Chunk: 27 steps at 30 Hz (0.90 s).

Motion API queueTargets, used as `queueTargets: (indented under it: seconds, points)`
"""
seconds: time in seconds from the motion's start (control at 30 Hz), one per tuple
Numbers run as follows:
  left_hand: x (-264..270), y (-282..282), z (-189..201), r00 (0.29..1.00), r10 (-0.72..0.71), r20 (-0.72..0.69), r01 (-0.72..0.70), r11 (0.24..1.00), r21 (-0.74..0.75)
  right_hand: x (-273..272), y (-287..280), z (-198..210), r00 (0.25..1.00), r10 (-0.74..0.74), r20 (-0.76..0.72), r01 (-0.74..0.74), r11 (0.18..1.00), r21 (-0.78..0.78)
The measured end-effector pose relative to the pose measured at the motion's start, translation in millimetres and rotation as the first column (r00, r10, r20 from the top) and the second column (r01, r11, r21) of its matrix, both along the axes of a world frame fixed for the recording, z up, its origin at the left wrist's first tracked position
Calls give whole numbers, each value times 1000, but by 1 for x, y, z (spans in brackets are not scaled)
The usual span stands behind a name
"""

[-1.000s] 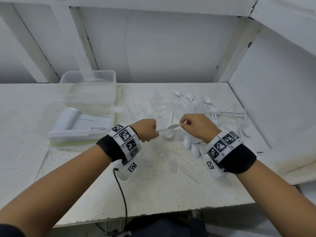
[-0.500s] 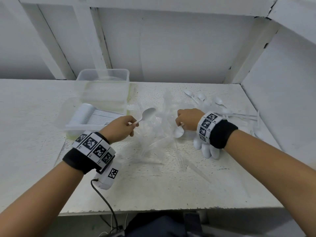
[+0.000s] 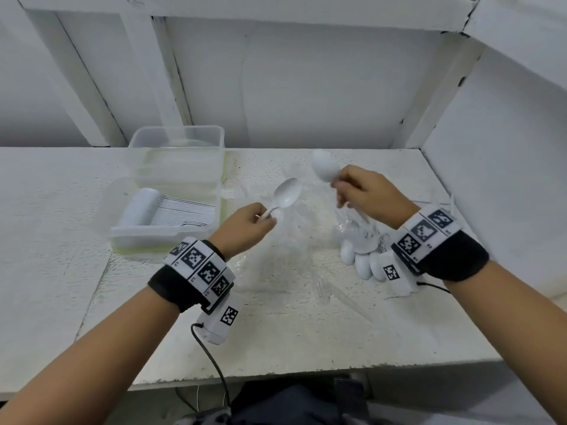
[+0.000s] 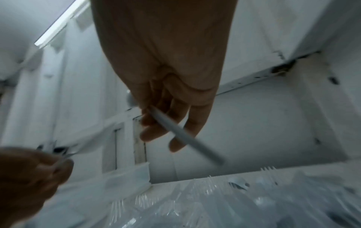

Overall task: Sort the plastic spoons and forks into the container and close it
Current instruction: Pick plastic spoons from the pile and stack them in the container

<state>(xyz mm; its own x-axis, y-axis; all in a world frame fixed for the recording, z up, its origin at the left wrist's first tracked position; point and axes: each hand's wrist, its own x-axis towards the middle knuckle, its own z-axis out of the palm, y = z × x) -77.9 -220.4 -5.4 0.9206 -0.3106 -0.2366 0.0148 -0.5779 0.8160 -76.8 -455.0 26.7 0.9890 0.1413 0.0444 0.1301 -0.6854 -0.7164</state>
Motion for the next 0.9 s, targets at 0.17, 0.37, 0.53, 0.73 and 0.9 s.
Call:
queueTargets:
  seconds: [0.17, 0.37, 0.53, 0.73, 0.9]
  points:
    - [-11, -42, -7, 962, -272, 17, 270, 959, 89, -21, -22, -20, 970, -241, -29, 243, 960, 139]
    - [-7, -101, -27, 912, -410, 16, 386, 871, 303, -46, -50, -47, 906, -397, -147, 408, 912, 46]
    - [-7, -128, -35, 875, -481, 47, 432, 823, 370, -57, -64, -53, 900, -410, -147, 395, 910, -125]
    - [-8, -138, -34, 832, -542, 118, 435, 770, 466, -59, -71, -55, 865, -476, -160, 467, 880, -88]
    - [-5, -140, -34, 805, -565, 179, 404, 744, 533, -60, -74, -57, 861, -472, -187, 470, 881, -58]
